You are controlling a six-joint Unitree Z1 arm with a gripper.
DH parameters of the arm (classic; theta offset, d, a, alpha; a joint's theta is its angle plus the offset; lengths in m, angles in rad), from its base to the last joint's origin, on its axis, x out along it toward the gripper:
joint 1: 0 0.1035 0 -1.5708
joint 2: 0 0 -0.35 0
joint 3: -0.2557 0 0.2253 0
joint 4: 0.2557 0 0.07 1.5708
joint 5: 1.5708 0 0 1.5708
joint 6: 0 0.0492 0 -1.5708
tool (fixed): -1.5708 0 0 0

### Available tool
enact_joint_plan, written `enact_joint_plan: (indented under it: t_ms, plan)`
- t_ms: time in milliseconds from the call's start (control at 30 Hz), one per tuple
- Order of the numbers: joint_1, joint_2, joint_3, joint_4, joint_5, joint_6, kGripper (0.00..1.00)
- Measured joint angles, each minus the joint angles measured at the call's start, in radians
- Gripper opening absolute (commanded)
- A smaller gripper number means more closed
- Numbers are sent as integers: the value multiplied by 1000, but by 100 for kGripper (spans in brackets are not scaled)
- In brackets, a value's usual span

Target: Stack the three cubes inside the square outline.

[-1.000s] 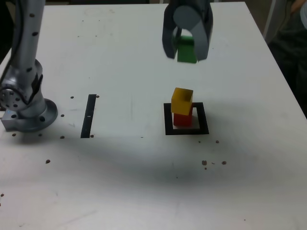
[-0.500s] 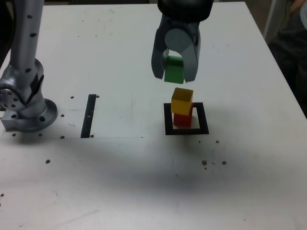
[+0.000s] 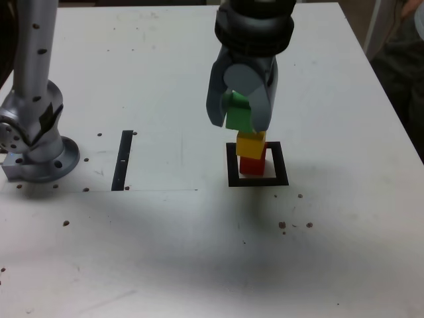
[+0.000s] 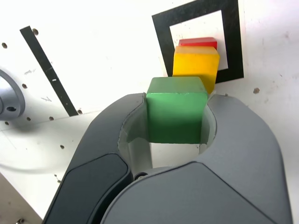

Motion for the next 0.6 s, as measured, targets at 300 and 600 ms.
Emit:
enact_joint_plan:
  t_ms: [300, 600]
  plan:
    - [0, 14, 17, -44, 32, 0, 9]
    - [0, 19, 21, -68, 35, -1, 18]
